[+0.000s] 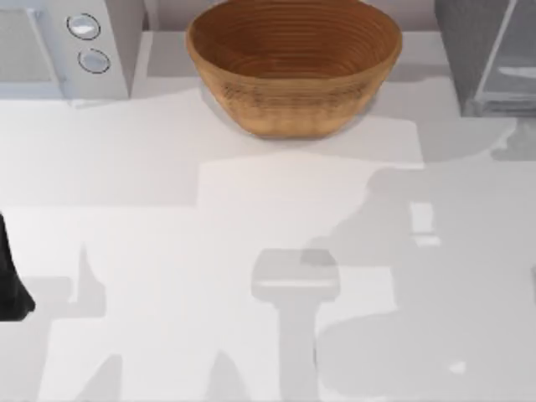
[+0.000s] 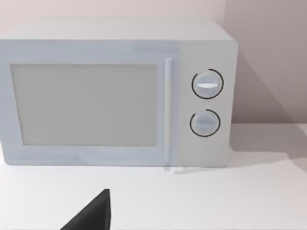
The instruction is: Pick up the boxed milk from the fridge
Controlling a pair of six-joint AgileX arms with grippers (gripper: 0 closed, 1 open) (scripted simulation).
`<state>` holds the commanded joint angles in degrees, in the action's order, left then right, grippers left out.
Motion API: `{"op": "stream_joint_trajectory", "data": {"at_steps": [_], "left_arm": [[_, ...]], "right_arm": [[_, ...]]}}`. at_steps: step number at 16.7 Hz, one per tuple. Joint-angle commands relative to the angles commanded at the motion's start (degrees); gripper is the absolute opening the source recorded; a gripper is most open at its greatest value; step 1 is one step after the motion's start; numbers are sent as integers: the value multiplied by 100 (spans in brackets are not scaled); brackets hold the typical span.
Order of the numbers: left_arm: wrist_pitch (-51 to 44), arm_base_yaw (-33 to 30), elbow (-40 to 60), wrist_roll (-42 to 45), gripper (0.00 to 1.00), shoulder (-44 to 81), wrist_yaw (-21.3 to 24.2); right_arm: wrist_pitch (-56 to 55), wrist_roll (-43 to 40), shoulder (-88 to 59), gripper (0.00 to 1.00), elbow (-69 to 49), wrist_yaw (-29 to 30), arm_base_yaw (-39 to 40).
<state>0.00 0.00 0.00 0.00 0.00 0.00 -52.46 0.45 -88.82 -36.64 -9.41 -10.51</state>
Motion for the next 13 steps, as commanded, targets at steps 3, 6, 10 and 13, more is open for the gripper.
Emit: {"op": "stream_joint_trajectory", "data": {"at_steps": [3, 6, 10, 13], "left_arm": [[0, 0, 0, 0, 100, 0, 0], [0, 0, 0, 0, 100, 0, 0], [0, 0, 0, 0, 100, 0, 0], [0, 0, 0, 0, 100, 0, 0]], "right_arm": [[1045, -4, 1868, 0, 745, 181, 197], [2183, -4, 3898, 0, 1560, 371, 412], [3633, -10, 6407, 0, 2584, 623, 697], [4498, -23, 7776, 0, 3176, 786, 879]]}}
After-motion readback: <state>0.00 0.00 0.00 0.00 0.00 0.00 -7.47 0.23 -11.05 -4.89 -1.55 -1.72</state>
